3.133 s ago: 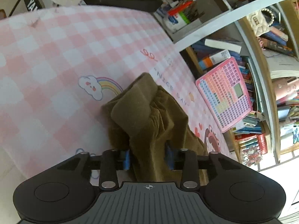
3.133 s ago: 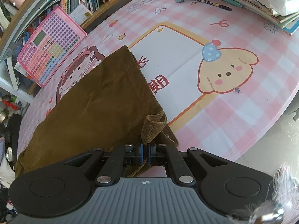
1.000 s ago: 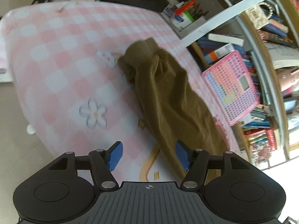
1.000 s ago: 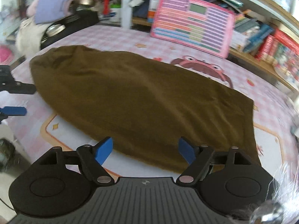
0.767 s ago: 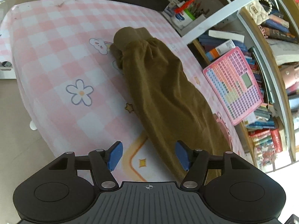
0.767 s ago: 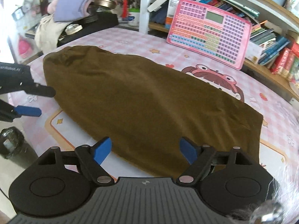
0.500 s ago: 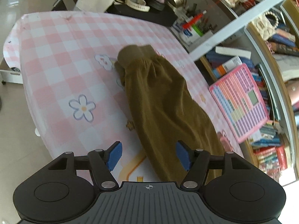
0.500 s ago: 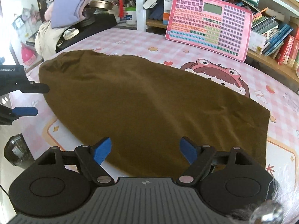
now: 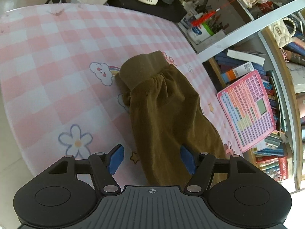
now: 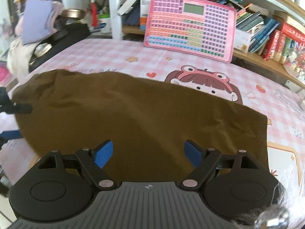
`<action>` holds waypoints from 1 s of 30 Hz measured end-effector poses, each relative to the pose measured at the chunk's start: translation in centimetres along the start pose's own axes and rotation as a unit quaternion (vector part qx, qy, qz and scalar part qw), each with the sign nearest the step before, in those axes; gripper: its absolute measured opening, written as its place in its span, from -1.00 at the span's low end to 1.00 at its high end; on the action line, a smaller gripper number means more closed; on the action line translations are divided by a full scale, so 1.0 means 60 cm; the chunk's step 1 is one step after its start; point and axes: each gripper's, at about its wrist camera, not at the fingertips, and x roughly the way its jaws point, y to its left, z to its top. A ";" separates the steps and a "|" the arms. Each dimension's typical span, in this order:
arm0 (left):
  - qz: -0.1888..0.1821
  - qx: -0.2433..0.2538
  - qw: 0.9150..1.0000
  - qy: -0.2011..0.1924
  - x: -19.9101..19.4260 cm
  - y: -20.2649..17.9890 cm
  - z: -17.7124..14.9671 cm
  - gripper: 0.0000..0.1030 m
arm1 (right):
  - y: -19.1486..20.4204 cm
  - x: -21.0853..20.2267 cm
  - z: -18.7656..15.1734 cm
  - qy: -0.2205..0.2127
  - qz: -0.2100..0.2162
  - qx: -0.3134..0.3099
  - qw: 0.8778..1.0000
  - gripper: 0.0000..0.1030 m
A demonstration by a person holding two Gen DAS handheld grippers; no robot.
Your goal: Fold clothes
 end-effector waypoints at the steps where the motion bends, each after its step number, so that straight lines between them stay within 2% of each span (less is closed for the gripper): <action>1: -0.001 0.001 1.000 0.004 0.005 0.002 0.006 0.28 | 0.004 0.005 0.004 -0.003 -0.006 0.000 1.000 0.58; 5: -0.009 0.002 1.000 0.006 0.014 0.007 0.032 0.28 | 0.027 0.030 0.019 -0.008 -0.033 -0.007 0.999 0.58; 10: -0.027 0.000 1.000 0.010 0.031 0.011 0.055 0.28 | 0.052 0.069 0.032 0.008 -0.054 -0.016 0.998 0.57; 14: -0.035 -0.010 0.999 0.005 0.043 0.012 0.071 0.28 | 0.078 0.088 0.022 0.034 -0.057 -0.035 0.997 0.55; 18: -0.048 -0.036 0.998 -0.004 0.055 0.018 0.083 0.22 | 0.095 0.090 0.007 0.037 -0.066 -0.060 0.995 0.55; 19: -0.047 -0.041 0.998 -0.003 0.058 0.019 0.085 0.14 | 0.097 0.089 0.008 0.039 -0.068 -0.064 0.995 0.55; 20: -0.045 -0.044 0.998 -0.002 0.061 0.020 0.087 -0.29 | 0.097 0.089 0.010 0.043 -0.068 -0.064 0.995 0.54; 21: -0.033 -0.041 0.999 0.003 0.065 0.022 0.089 -0.53 | 0.098 0.089 0.018 0.039 -0.067 -0.058 0.995 0.52; 22: -0.029 -0.040 0.999 0.008 0.068 0.027 0.090 -0.63 | 0.099 0.088 0.029 0.029 -0.066 -0.050 0.996 0.52; 27: -0.043 -0.038 0.998 0.013 0.068 0.037 0.091 -0.63 | 0.118 0.109 0.091 -0.010 -0.065 -0.031 0.997 0.53; 30: -0.052 -0.040 0.998 0.019 0.069 0.043 0.093 -0.54 | 0.143 0.144 0.126 -0.022 -0.066 -0.050 0.996 0.53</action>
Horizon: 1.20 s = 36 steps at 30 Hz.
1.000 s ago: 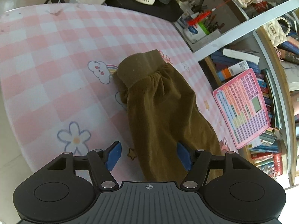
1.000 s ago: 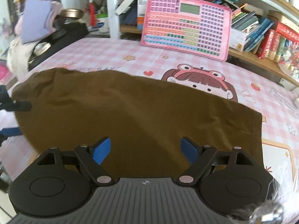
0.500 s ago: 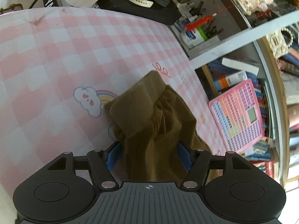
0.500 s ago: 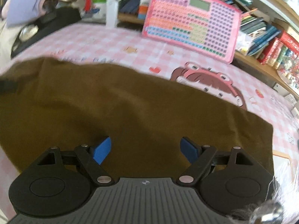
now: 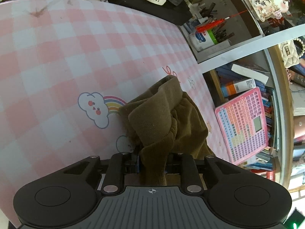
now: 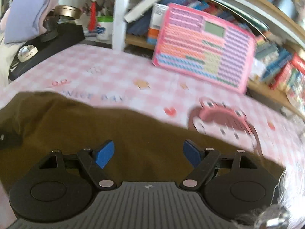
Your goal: Fold clothes
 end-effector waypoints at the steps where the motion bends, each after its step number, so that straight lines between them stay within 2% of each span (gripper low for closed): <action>1: -0.006 -0.004 1.000 0.003 -0.001 0.003 0.002 -0.45 | 0.009 0.012 0.009 -0.002 -0.004 -0.006 1.000 0.53; 5: -0.030 -0.014 0.999 0.002 -0.008 0.010 0.005 -0.03 | 0.034 0.065 0.015 0.024 -0.028 -0.031 0.999 0.53; 6: -0.036 -0.015 0.999 0.002 -0.008 0.010 0.005 0.02 | 0.038 0.070 0.008 0.025 -0.031 -0.034 0.999 0.59; 8: -0.045 -0.016 0.999 0.002 -0.007 0.009 0.005 0.16 | 0.040 0.066 -0.001 0.024 -0.027 -0.036 0.999 0.59; 15: -0.060 -0.034 0.998 -0.001 -0.001 0.012 0.008 0.22 | 0.054 -0.002 -0.047 0.031 0.006 -0.060 0.998 0.56; 19: -0.056 -0.041 0.998 -0.010 -0.002 0.009 0.004 0.21 | 0.072 -0.040 -0.080 0.031 0.017 -0.090 0.995 0.55; 21: -0.046 -0.036 0.998 -0.019 -0.002 0.001 -0.001 0.12 | 0.078 -0.048 -0.089 0.031 0.019 -0.096 0.995 0.55; 22: -0.035 -0.031 0.999 -0.022 -0.001 -0.003 -0.004 -0.09 | 0.081 -0.053 -0.094 0.032 0.020 -0.099 0.994 0.55; 23: -0.019 -0.024 0.999 -0.022 0.001 -0.006 -0.005 -0.48 | 0.080 -0.053 -0.095 0.033 0.023 -0.097 0.994 0.55; 24: -0.009 -0.022 1.000 -0.019 0.004 -0.006 -0.006 -0.62 | 0.078 -0.051 -0.093 0.035 0.027 -0.093 0.995 0.55; 27: -0.011 -0.015 1.000 -0.022 -0.001 -0.011 -0.007 -0.72 | 0.068 -0.043 -0.090 0.037 0.039 -0.081 0.995 0.62; 30: -0.041 0.052 0.997 -0.040 -0.026 -0.054 -0.017 -0.78 | 0.047 -0.039 -0.083 0.044 0.060 -0.043 0.996 0.63; 32: -0.066 0.126 0.988 -0.052 -0.051 -0.096 -0.029 -0.78 | 0.026 -0.048 -0.082 0.036 0.065 -0.009 0.997 0.63; 34: -0.089 0.207 0.972 -0.061 -0.072 -0.137 -0.048 -0.78 | 0.002 -0.064 -0.083 0.022 0.065 0.009 0.998 0.63; 36: -0.103 0.288 0.950 -0.061 -0.087 -0.179 -0.075 -0.78 | -0.032 -0.080 -0.091 0.013 0.061 0.026 0.998 0.63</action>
